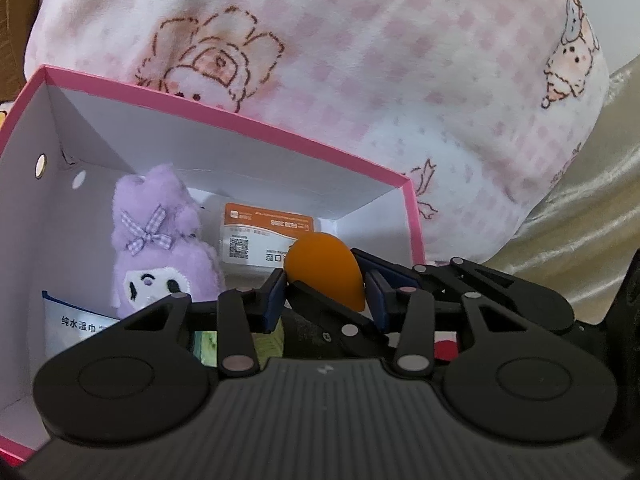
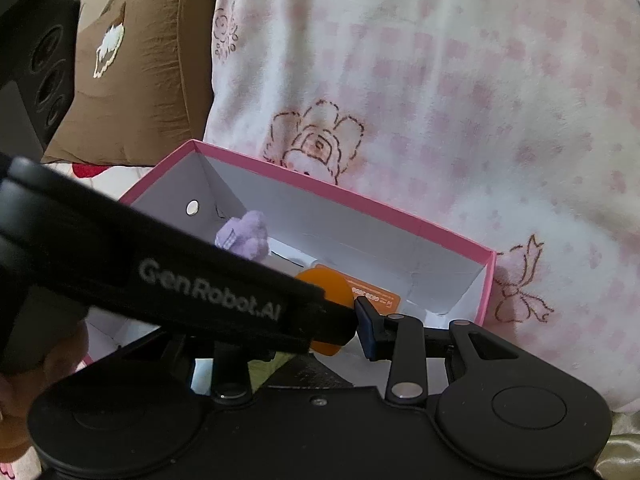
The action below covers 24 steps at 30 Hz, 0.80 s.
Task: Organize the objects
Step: 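Lower the sponge into the box beside the yarn ball and open the left tool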
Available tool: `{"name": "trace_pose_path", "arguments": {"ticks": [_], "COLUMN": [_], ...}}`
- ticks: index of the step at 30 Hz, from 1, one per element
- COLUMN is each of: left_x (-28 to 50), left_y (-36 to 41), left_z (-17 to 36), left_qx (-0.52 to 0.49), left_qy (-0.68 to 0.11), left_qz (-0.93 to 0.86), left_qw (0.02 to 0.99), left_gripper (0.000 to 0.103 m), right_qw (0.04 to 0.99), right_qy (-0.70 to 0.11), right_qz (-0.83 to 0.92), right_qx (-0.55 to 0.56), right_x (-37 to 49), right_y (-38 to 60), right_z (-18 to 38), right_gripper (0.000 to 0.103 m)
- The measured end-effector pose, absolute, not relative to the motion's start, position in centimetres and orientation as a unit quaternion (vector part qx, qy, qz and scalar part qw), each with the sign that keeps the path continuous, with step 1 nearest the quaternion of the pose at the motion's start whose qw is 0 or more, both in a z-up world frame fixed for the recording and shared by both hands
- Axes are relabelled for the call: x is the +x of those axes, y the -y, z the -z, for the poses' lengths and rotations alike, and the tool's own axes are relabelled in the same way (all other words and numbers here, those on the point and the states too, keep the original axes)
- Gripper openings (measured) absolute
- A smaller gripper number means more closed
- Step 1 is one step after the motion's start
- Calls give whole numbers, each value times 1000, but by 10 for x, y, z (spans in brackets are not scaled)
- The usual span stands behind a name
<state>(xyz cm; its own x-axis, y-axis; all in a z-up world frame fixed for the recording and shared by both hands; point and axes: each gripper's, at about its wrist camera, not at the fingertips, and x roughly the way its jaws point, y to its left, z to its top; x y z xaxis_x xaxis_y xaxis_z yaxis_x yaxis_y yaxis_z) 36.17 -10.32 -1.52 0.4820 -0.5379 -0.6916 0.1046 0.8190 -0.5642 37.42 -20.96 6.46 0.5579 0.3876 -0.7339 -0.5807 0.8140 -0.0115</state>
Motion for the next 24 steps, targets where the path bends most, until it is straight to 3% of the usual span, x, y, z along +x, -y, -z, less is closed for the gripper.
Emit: {"name": "trace_pose_path", "arguments": {"ticks": [17,24], "left_x": [358,359], "left_y": [112,115], "left_z": [8,2], "left_qx": [-193,-186], "left_qy": [-483,-477], "left_qz": [165,152], "left_qw": [838,845], "left_gripper": [40,50], "right_qw": [859,861], "right_qy": [-399,-403], "right_qz": [-302,-299], "right_qx": [-107,-84], "right_x": [381,382], "right_y": [213,223], "right_z": [-63,-65], "right_gripper": [43,43]}}
